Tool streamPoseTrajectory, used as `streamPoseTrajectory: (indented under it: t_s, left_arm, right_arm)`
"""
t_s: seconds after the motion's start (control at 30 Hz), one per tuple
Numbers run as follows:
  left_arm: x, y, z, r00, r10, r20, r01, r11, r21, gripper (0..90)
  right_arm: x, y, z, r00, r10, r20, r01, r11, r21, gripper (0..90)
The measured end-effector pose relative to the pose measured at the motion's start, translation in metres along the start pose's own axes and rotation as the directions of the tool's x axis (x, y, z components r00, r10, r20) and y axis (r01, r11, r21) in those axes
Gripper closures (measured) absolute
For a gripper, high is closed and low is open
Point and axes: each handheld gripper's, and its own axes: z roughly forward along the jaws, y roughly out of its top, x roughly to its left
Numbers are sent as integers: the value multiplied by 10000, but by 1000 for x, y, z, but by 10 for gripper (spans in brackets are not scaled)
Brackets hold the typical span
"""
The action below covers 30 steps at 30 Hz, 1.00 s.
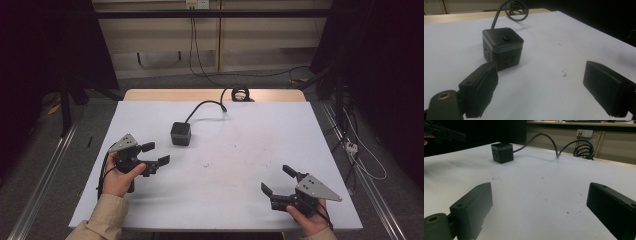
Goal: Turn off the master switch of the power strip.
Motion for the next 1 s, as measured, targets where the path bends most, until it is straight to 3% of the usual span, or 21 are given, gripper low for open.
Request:
streamPoseTrajectory:
  t_s: [1.0]
  left_arm:
    - [-3, -25, -28, 9993, 103, -368, -93, 9996, 282, 123]
  right_arm:
    - [1, 0, 1, 10000, -38, -28, 38, 10000, 27, 61]
